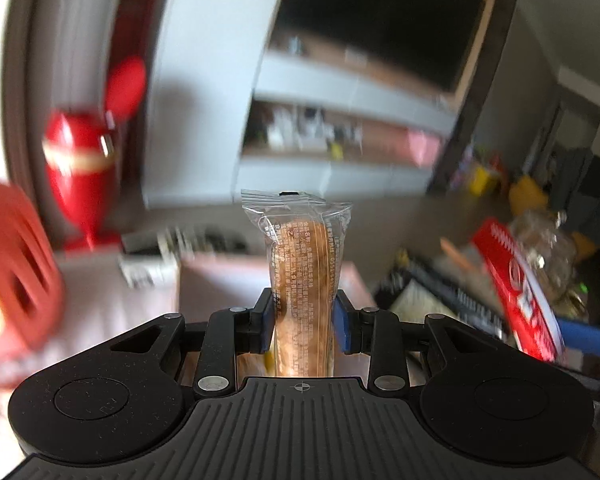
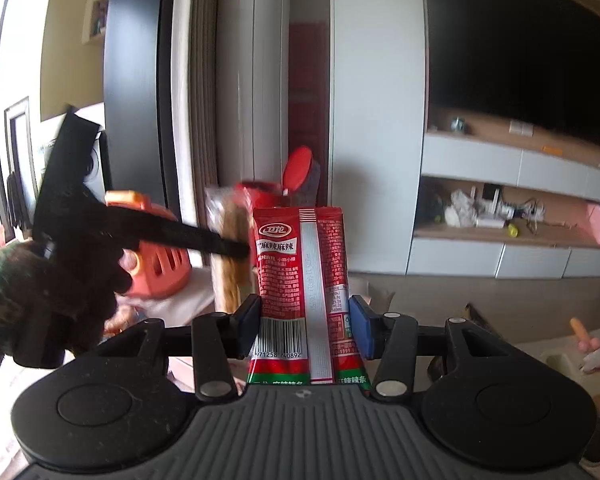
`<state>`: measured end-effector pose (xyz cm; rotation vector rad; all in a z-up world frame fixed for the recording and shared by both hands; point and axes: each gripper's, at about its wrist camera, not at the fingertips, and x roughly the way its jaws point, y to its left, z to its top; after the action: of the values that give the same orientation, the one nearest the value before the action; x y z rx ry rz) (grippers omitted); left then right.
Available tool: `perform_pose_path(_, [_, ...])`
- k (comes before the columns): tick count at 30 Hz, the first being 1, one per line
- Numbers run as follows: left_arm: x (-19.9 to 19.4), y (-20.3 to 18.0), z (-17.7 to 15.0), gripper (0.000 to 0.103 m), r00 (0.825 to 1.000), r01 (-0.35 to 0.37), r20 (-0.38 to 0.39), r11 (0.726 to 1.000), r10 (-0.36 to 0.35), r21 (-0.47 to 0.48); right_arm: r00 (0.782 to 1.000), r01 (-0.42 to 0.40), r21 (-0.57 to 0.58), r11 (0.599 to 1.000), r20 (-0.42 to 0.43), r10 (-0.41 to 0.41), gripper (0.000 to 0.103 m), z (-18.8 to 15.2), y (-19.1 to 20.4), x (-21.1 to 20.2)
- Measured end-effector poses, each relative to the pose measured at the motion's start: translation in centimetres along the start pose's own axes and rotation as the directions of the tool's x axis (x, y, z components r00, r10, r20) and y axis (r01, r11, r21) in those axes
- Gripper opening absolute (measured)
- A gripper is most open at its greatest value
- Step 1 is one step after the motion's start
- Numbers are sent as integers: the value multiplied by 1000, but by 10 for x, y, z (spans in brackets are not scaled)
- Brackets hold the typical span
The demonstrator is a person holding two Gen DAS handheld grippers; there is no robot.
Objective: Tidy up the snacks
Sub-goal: 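Lower both packs into the pink box and open both tools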
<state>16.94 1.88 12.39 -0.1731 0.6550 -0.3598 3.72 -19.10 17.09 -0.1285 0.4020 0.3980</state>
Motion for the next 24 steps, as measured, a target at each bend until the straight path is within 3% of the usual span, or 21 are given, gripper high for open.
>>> perform_pose_path(2, [24, 13, -6, 35, 997, 33, -66, 999, -34, -14, 999, -9, 5, 1000, -31, 9, 47, -1, 1, 20])
perform_pose_path(5, [37, 29, -17, 32, 997, 23, -73, 999, -25, -31, 996, -35, 36, 999, -87, 38, 47, 1, 1, 58])
perform_pose_path(9, [23, 43, -26, 33, 997, 69, -20, 996, -71, -53, 985, -58, 107, 993, -158, 74, 49, 2, 6, 114])
perform_pose_path(12, [-2, 59, -31, 32, 997, 59, 49, 994, -55, -94, 974, -61, 164, 985, -205, 94, 54, 1, 6, 153])
perform_pose_path(16, [-47, 77, -48, 32, 993, -20, 109, 990, 35, -138, 969, -41, 150, 988, -236, 76, 55, -12, 12, 161])
perform_pose_path(18, [-66, 85, -63, 32, 989, -74, 114, 982, 95, -175, 972, -36, 140, 989, -224, 68, 64, -16, 14, 157])
perform_pose_path(24, [-88, 108, -92, 32, 978, -152, 107, 960, 181, -234, 972, -39, 111, 993, -226, 64, 68, -33, 29, 129])
